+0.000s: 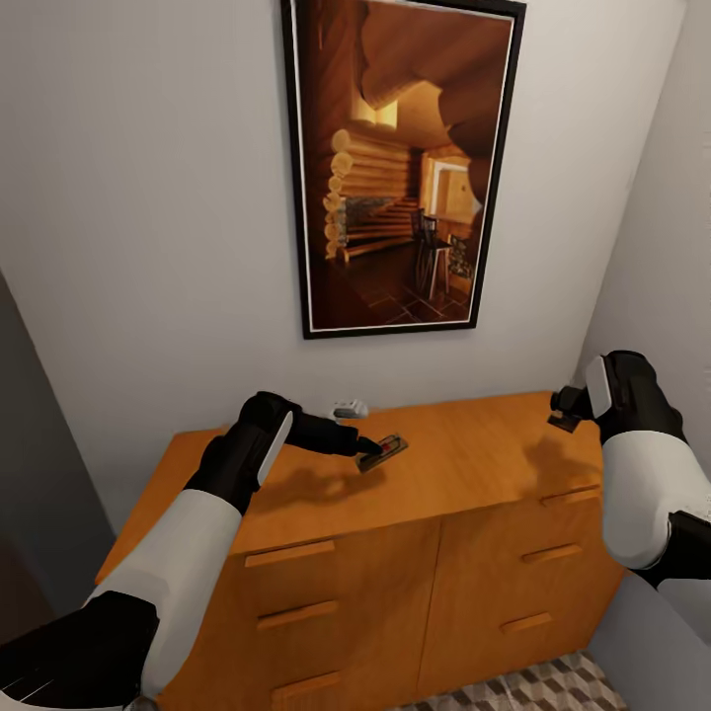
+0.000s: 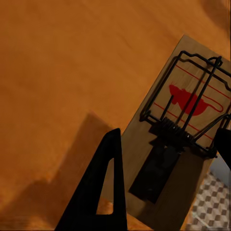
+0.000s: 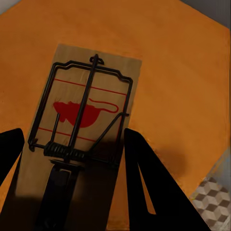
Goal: Take the four mousetraps from the cabinet in the bathroom and place them on the bathroom floor. Make sure all four end up on the same floor surface, and ensure that at least two of them are either under or directly next to the same bathroom sink.
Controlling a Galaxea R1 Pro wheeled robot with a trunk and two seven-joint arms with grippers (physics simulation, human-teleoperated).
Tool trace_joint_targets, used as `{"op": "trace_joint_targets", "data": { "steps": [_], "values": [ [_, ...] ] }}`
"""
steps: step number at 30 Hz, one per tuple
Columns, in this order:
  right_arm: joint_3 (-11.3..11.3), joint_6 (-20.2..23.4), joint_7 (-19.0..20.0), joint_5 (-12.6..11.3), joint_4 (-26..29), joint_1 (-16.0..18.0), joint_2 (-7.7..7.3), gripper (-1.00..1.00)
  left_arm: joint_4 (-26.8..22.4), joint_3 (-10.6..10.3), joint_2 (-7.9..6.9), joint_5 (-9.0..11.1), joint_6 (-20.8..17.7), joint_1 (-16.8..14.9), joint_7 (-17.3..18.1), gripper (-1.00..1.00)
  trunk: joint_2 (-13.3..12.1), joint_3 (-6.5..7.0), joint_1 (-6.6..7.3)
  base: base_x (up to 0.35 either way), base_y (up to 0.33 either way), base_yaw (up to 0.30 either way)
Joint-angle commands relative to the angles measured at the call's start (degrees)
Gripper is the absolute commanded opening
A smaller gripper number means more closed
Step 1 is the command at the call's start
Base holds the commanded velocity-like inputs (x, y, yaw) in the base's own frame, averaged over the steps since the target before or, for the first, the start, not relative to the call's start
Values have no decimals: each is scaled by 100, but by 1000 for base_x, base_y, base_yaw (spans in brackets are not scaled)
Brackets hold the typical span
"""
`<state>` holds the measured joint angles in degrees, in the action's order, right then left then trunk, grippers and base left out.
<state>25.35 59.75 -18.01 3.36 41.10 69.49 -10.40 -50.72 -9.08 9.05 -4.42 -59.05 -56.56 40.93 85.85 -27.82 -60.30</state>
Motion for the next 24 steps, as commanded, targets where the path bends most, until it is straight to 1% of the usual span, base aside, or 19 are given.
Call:
{"op": "trace_joint_targets", "data": {
  "steps": [1,8,11,24],
  "values": [
    [14,25,32,25,4,8,12,-100,-6,8,-4,-43,-22,-4,44,-100,4,-7,4,-341,0,0],
    [13,25,68,25,-5,5,41,-100,16,11,-16,-40,-24,-4,48,-100,4,-7,4,-329,0,0],
    [14,25,74,25,-23,8,45,-100,22,12,-17,-36,-24,-4,52,-100,4,-7,4,-193,0,0],
    [14,25,84,21,-51,4,51,-100,50,11,-9,-31,-21,-4,52,-100,4,-7,4,-29,0,0]
  ]
}}
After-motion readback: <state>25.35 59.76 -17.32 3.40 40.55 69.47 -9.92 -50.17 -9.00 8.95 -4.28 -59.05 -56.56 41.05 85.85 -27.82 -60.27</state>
